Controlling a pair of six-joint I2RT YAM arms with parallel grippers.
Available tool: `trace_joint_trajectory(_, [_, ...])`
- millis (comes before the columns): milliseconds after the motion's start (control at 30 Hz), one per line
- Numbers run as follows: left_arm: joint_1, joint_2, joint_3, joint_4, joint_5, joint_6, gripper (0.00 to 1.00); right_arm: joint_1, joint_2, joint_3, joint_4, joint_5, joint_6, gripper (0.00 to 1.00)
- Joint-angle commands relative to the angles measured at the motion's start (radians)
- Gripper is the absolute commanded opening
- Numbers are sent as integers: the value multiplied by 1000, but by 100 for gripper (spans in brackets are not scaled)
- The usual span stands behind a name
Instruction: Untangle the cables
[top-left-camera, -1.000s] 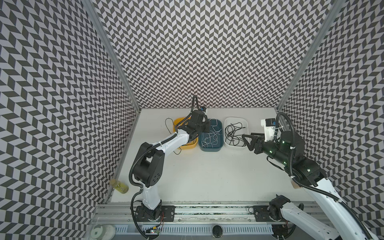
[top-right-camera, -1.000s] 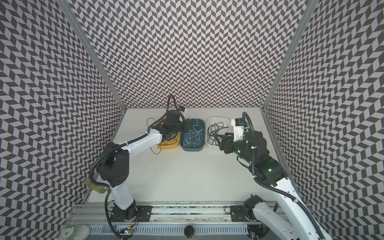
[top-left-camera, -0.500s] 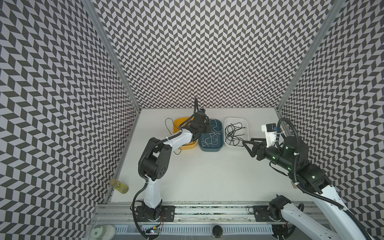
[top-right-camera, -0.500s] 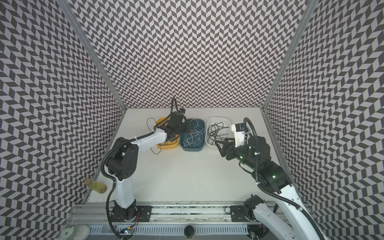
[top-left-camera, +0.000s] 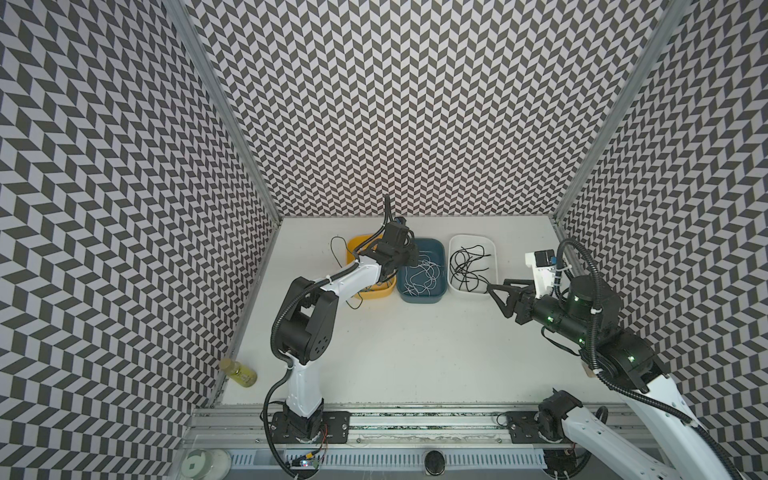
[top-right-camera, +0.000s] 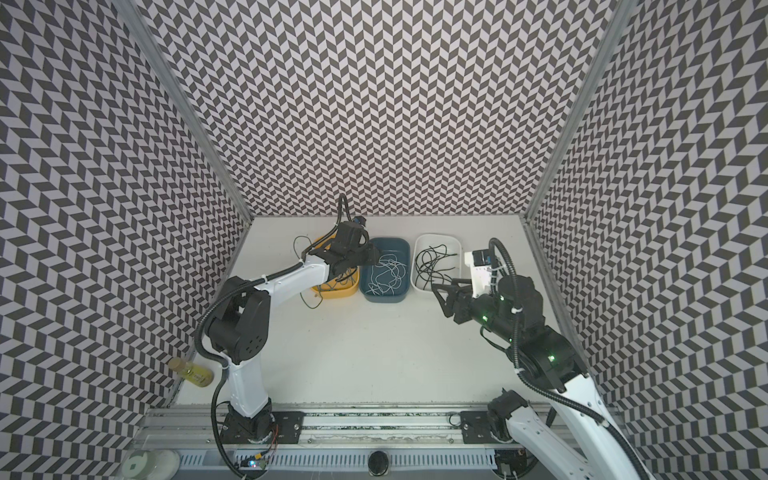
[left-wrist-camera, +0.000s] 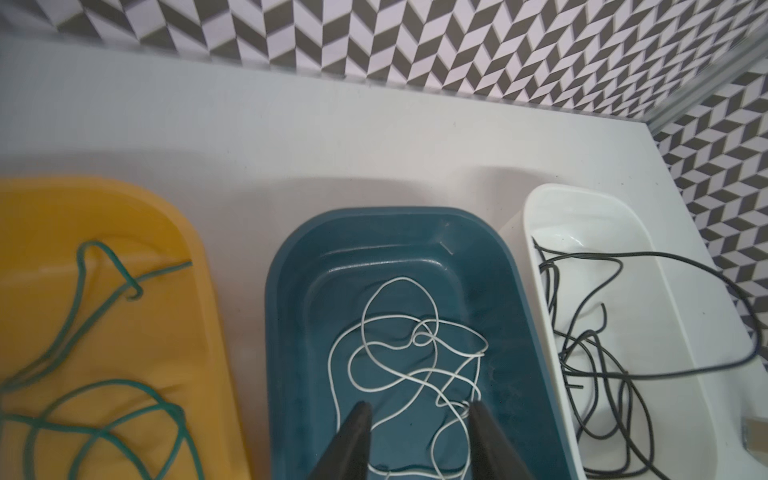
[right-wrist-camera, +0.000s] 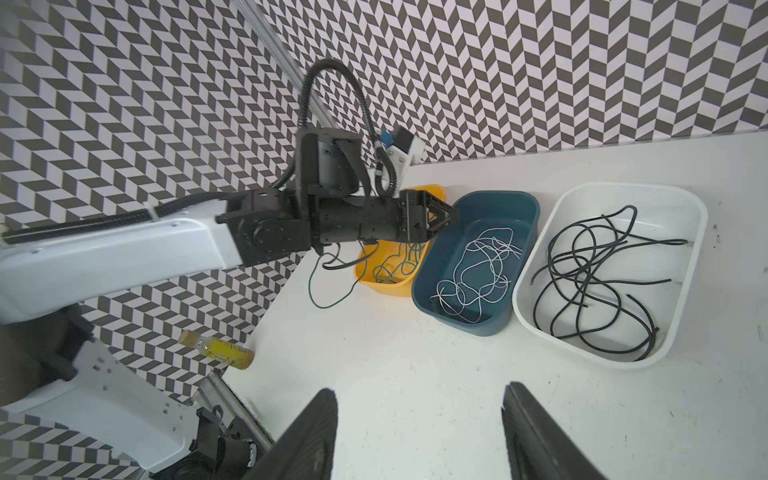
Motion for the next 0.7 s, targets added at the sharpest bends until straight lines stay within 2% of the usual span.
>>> trace_joint_trajectory(0, [10,-146,50,-30,9,12,59,7,0,28,-6,53,-5,73])
trace_joint_trajectory(33, [6,-181,49,-36,14,19,65,7,3,29,-14,72,2,80])
trace_joint_trajectory(67, [3,-226,36,-38,20,33,78,7,5,33,-29,100,5,83])
trace_joint_trajectory(100, [-3,-280,17,-41,3,47,95,7,5,40,-52,137,10,90])
trace_joint_trajectory(133, [-9,-330,-2,-45,-11,63,100,7,5,48,-73,176,10,99])
trace_joint_trajectory(267, [-21,-537,-67,-135,-67,114,100,7,-11,32,-94,345,-14,100])
trace_joint_trajectory(333, [-19,-642,-109,-207,-171,130,100,7,-18,-4,-77,446,-52,100])
trace_joint_trajectory(433, [16,-803,-214,-277,-367,104,100,6,-50,-86,-30,653,-39,100])
trace_joint_trajectory(533, [134,-915,-307,-335,-390,53,100,4,-91,-236,185,746,-156,100])
trace_joint_trajectory(600, [156,-969,-368,-334,-441,46,100,4,-92,-353,390,788,-273,100])
trace_joint_trajectory(667, [213,-977,-400,-394,-459,-19,100,-7,-40,-425,513,860,-321,100])
